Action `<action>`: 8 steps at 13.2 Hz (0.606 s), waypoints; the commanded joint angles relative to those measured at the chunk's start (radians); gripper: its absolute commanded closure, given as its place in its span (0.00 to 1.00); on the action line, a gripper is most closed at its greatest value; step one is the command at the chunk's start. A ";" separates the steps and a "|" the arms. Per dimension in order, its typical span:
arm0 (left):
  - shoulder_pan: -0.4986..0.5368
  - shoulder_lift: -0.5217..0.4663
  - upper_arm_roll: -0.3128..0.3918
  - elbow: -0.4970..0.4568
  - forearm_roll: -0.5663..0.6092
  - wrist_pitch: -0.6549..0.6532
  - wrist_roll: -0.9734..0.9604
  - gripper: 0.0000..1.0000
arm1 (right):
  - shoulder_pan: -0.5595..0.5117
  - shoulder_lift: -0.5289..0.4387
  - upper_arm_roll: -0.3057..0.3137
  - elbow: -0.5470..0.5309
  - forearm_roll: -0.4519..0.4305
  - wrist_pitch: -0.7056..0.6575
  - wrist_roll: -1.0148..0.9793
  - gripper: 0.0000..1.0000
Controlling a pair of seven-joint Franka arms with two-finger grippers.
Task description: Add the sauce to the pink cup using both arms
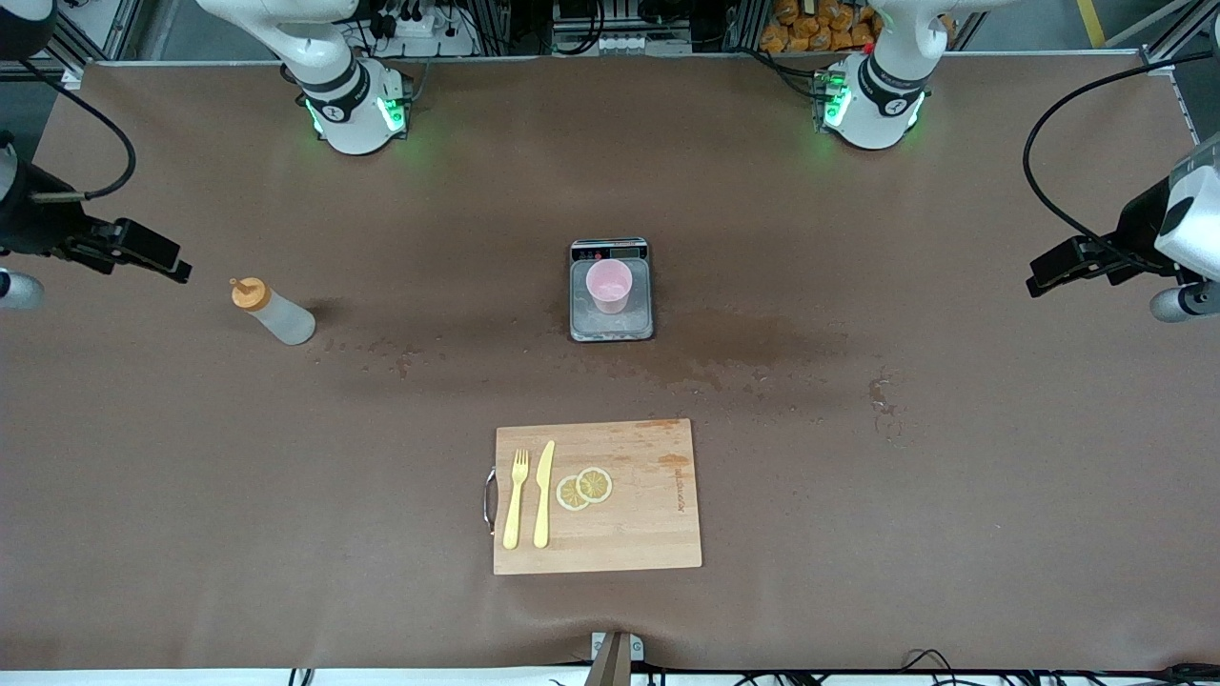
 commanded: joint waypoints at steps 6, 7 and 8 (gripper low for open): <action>0.007 -0.001 -0.003 0.000 -0.005 -0.010 0.019 0.00 | 0.001 -0.023 0.003 -0.015 -0.082 0.079 -0.021 0.00; 0.007 -0.005 -0.003 -0.001 -0.005 -0.014 0.019 0.00 | 0.003 -0.023 0.005 -0.009 -0.090 0.082 -0.021 0.00; 0.007 -0.010 -0.005 -0.001 -0.008 -0.031 0.019 0.00 | 0.003 -0.023 0.006 -0.004 -0.090 0.099 -0.021 0.00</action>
